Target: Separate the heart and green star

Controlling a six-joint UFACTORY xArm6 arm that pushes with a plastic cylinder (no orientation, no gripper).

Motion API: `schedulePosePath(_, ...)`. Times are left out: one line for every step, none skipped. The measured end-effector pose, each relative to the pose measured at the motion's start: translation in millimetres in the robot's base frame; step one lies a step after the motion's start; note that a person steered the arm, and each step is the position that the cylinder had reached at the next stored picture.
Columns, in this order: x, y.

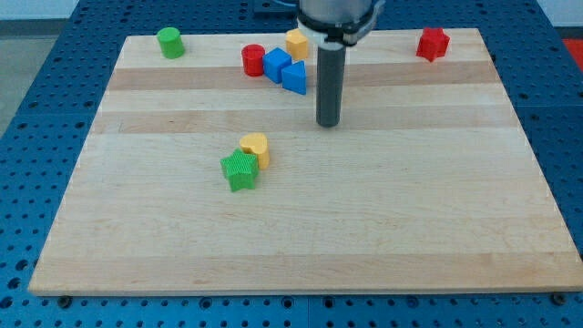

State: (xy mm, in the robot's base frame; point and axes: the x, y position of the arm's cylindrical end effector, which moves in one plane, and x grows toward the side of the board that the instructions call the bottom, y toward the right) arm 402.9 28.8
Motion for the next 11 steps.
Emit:
schedulePosePath(31.6,-17.1)
schedulePosePath(55.2,-37.9)
schedulePosePath(64.2,-58.1)
schedulePosePath(62.6,-80.6)
schedulePosePath(50.5,-106.2)
schedulePosePath(29.6,-110.8)
schedulePosePath(7.2,-110.8)
schedulePosePath(-0.1,-110.8)
schedulePosePath(-3.8,-110.8)
schedulePosePath(-9.3,-126.6)
schedulePosePath(-10.6,-157.0)
